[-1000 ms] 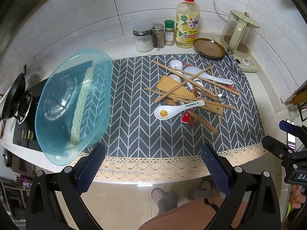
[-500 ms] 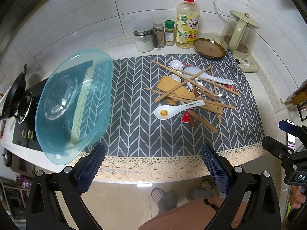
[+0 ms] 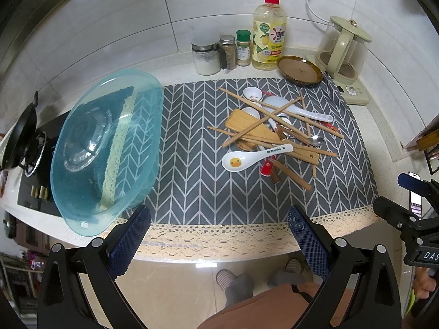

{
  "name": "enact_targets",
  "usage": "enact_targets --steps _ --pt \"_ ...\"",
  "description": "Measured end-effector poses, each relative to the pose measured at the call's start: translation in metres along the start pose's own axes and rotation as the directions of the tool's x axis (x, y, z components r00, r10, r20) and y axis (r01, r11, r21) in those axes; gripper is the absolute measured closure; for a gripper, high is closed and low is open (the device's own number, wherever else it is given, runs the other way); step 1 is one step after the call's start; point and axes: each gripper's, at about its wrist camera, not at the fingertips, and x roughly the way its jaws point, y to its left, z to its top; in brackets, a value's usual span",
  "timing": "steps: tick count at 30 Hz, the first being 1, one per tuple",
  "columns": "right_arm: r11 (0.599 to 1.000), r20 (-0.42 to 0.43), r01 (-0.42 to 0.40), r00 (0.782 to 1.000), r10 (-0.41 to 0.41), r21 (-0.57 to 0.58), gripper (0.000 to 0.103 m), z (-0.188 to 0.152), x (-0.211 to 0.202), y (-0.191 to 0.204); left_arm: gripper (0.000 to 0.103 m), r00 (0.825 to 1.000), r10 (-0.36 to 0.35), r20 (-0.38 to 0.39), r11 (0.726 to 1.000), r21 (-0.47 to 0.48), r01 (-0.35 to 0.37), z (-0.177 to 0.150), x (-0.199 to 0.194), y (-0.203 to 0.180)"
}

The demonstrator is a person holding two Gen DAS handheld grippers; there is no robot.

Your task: Organize utensils

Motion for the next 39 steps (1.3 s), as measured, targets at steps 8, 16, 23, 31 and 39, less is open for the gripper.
enact_targets --steps 8,16,23,31,39 --pt "1.0 -0.002 0.001 1.0 -0.001 -0.001 0.007 0.002 0.001 0.004 0.004 1.0 -0.002 0.001 1.0 0.001 0.002 0.003 -0.005 -0.002" --pt "0.999 0.046 0.031 0.998 -0.033 0.032 0.007 0.007 -0.002 0.005 0.004 0.999 -0.041 -0.022 0.997 0.065 0.042 0.015 0.001 0.0" --pt "0.987 0.175 0.008 0.984 -0.037 0.161 0.007 0.012 -0.009 -0.034 0.004 0.992 -0.124 -0.027 0.979 0.162 0.127 0.03 0.02 -0.02" --pt "0.988 0.23 -0.041 0.973 0.006 0.148 0.015 0.033 0.017 -0.079 0.004 0.974 -0.227 0.024 0.972 0.062 0.225 0.061 0.067 -0.046" --pt "0.995 0.187 -0.095 0.978 0.09 0.019 0.043 0.074 0.061 -0.112 0.014 0.977 -0.205 0.053 0.963 -0.167 0.211 0.1 0.132 -0.05"
